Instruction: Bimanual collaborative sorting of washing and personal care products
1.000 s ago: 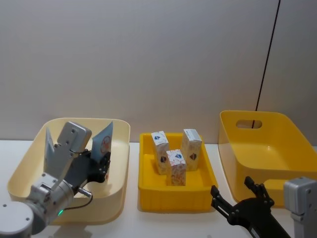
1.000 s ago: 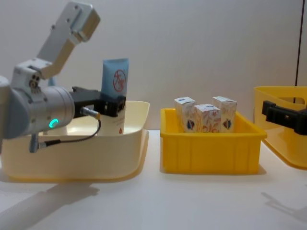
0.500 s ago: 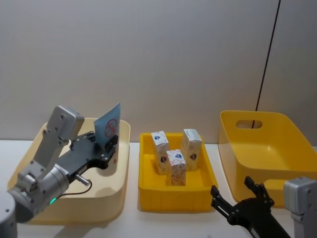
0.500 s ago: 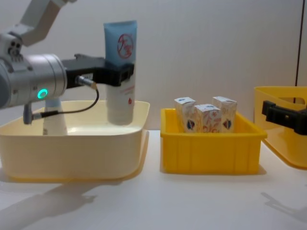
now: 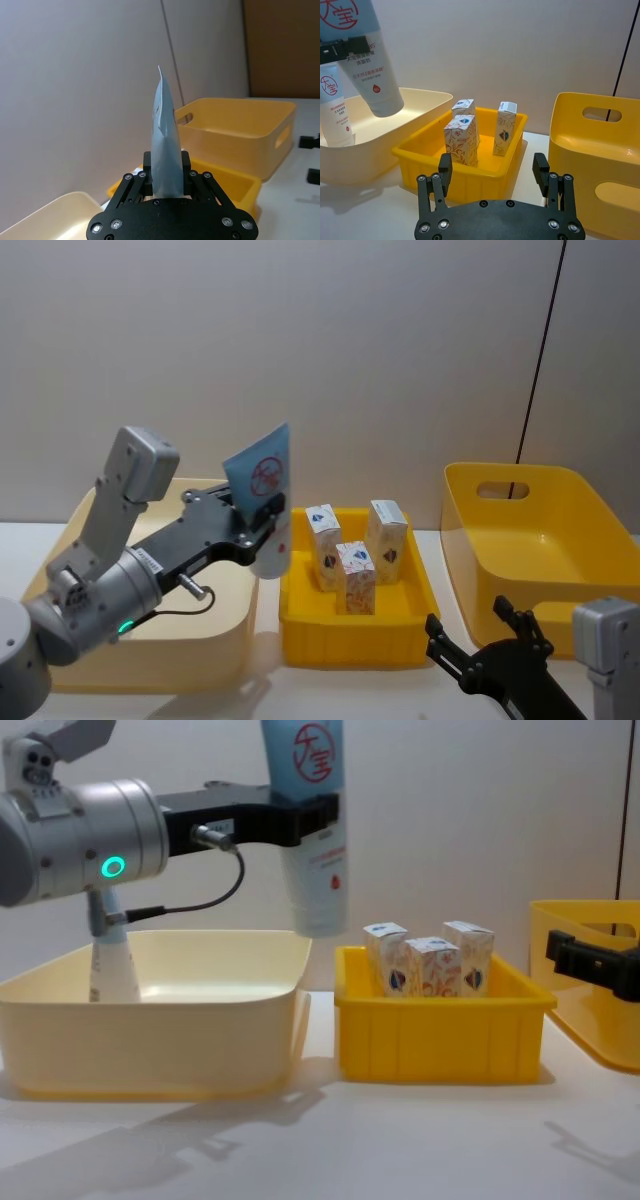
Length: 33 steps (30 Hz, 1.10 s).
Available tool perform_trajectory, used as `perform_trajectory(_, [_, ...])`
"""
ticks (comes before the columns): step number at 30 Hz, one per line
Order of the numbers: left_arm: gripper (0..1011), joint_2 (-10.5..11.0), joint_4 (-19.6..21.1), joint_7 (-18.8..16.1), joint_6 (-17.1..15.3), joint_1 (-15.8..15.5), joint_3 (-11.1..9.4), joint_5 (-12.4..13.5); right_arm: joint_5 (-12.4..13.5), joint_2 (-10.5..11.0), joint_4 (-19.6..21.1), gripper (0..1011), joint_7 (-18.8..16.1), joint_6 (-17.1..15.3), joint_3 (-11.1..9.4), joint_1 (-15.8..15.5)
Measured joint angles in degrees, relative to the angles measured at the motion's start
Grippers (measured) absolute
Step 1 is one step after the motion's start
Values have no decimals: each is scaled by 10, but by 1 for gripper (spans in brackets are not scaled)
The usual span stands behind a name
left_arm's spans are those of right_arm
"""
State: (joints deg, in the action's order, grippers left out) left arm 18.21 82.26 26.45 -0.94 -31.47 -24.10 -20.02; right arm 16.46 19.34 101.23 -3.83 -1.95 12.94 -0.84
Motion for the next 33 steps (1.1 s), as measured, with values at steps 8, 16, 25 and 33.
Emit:
perform_trajectory(8, [290,-15,-20,52,11,-17,-12,-34,0,0,0,1001,0,0,0,0])
perform_trajectory(16, [290,-36,-49,105,16,-35,-27,-70,0,0,0,1001,0,0,0,0])
perform_trajectory(25, [289,-61,-83,151,17,-52,-43,-104,0,0,0,1001,0,0,0,0])
perform_trajectory(33, [290,-73,-98,169,17,-58,-52,-120,4,2,4,1001,-6,-2,-2,-2])
